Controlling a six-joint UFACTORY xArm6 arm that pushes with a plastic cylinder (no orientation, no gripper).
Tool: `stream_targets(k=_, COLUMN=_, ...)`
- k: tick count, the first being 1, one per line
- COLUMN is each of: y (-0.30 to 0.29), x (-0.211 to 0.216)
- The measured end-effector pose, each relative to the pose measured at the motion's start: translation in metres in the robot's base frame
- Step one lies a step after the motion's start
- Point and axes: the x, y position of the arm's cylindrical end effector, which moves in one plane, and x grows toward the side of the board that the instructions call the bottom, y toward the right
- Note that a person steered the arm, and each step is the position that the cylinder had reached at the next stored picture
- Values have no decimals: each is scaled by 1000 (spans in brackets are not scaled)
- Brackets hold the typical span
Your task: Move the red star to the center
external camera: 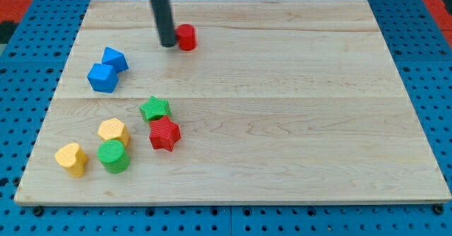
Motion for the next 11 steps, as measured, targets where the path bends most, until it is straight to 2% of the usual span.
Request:
stream_targets(k=2, y=75, x=75)
stream_targets(k=3, y=92, x=129)
stream_targets(k=4, y=90, x=192)
stream_targets(k=6, y=34, x=231)
stream_targets(k=7, y=18, x=263)
stream_targets(k=8, y=-15, x=273)
stream_targets(k=9, y=-22, x=240)
stream_targets(k=11, y=1, x=151)
